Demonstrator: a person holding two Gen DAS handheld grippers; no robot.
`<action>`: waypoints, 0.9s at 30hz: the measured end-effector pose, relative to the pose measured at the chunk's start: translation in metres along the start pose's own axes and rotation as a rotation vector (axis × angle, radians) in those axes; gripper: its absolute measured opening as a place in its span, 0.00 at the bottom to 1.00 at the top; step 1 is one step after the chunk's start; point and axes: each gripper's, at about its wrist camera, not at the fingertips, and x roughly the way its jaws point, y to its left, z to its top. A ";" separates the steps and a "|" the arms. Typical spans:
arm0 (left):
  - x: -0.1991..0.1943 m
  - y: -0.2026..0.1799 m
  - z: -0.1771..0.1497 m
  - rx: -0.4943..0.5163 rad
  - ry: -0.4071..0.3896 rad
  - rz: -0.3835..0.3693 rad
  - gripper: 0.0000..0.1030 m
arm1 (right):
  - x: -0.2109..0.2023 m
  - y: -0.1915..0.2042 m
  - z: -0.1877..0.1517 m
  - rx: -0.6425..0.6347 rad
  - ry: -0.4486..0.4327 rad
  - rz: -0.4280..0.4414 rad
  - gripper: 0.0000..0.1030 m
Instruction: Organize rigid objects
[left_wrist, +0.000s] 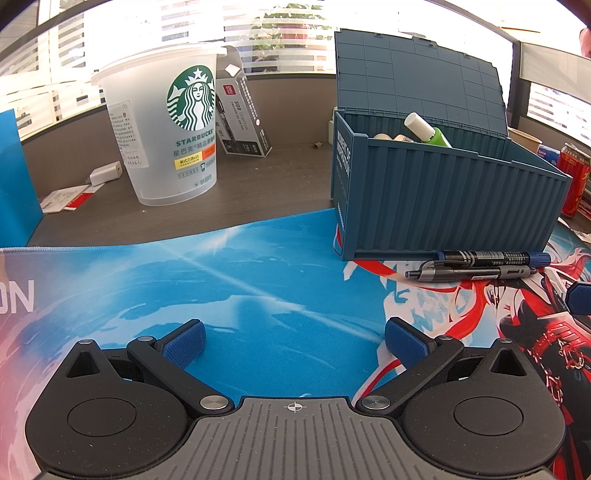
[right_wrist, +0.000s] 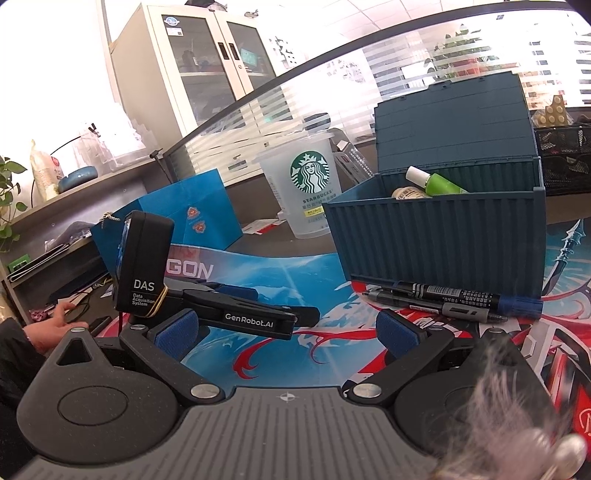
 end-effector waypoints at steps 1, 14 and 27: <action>0.000 -0.001 0.000 0.000 0.000 0.000 1.00 | 0.000 0.000 0.000 0.000 -0.001 0.001 1.00; 0.000 0.000 0.000 0.000 0.000 0.000 1.00 | 0.010 0.013 0.005 -0.023 0.012 0.032 1.00; 0.000 -0.001 0.000 0.000 0.000 0.000 1.00 | 0.013 0.022 0.007 -0.045 0.025 0.039 1.00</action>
